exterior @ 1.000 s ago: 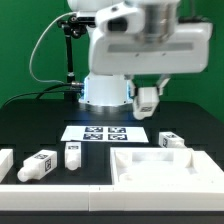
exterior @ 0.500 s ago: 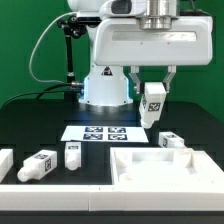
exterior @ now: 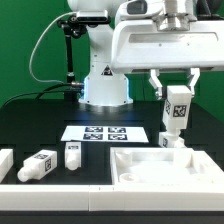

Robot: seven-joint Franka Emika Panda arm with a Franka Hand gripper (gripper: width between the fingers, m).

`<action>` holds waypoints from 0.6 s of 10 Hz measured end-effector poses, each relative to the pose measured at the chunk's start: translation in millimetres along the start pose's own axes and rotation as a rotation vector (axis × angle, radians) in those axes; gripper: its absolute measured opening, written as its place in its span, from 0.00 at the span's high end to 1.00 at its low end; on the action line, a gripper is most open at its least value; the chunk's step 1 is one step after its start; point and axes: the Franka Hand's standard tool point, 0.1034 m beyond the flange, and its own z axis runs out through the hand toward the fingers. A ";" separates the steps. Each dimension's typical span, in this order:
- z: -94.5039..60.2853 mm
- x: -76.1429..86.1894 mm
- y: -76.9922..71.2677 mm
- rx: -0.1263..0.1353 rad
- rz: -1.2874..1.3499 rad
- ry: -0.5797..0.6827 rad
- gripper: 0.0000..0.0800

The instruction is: Assemble one leg

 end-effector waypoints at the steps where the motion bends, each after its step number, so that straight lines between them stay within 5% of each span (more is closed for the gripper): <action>1: 1.2 -3.3 0.9 -0.003 -0.001 0.010 0.64; 4: 9.7 1.2 -6.9 0.003 0.010 0.023 0.64; 6: 32.9 21.0 -37.5 0.025 0.037 0.043 0.64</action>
Offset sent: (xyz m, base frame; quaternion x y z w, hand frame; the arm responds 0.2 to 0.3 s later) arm 0.0341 0.0405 -0.0167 0.0713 0.0598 0.0331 0.9951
